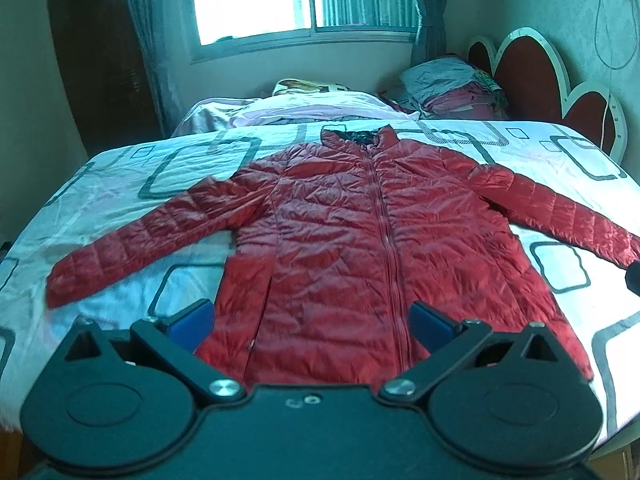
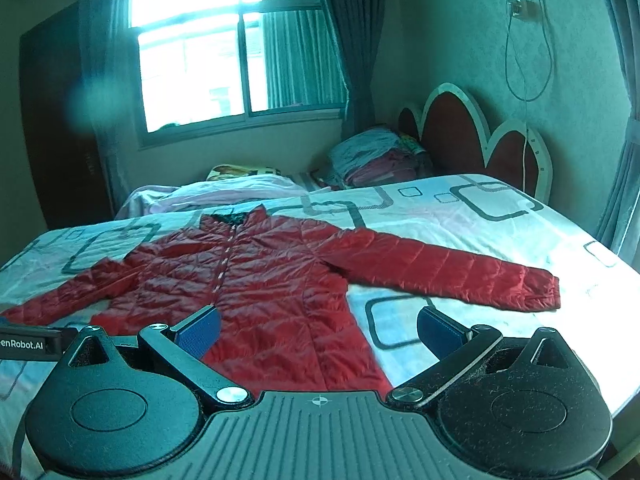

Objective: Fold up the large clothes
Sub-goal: 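Move the right tool toward the jacket sleeve cuff nearest it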

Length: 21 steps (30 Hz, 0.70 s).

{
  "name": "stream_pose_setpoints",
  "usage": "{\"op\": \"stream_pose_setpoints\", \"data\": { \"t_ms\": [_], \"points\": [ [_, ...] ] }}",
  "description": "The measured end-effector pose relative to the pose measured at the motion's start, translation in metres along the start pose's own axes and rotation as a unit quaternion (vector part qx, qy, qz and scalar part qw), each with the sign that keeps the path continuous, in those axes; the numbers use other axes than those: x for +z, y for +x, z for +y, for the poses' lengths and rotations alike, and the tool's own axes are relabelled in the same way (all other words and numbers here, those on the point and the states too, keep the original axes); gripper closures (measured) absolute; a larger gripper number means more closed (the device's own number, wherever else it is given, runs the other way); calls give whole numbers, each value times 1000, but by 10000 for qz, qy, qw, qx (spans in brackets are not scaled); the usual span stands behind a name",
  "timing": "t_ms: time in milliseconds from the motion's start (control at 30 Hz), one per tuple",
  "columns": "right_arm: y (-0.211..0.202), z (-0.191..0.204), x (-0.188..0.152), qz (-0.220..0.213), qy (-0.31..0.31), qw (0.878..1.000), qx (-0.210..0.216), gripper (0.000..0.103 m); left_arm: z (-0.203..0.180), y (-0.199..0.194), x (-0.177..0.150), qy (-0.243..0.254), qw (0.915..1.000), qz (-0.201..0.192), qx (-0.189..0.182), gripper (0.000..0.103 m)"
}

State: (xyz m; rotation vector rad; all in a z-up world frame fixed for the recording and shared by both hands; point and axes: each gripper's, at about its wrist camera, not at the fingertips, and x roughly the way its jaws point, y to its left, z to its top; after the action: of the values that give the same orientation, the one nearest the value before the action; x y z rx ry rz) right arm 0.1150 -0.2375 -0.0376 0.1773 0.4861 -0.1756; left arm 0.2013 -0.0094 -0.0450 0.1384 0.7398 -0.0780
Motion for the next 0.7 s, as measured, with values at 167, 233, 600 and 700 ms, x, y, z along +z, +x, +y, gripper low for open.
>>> {"op": "stream_pose_setpoints", "data": {
  "t_ms": [167, 233, 600, 700],
  "points": [
    [35, 4, 17, -5, 99, 9998, -195, 0, 2, 29, 22, 93, 9999, -73, -34, 0],
    [48, 5, 24, -20, 148, 9996, -242, 0, 4, 40, 31, 65, 9999, -66, -49, 0],
    [106, -9, 42, 37, 171, 9992, -365, 0, -1, 96, 59, 32, 10000, 42, 44, 0],
    [123, -18, 45, 74, 121, 9991, -391, 0, -10, 110, 65, 30, 9999, 97, 116, 0]
  ]
}}
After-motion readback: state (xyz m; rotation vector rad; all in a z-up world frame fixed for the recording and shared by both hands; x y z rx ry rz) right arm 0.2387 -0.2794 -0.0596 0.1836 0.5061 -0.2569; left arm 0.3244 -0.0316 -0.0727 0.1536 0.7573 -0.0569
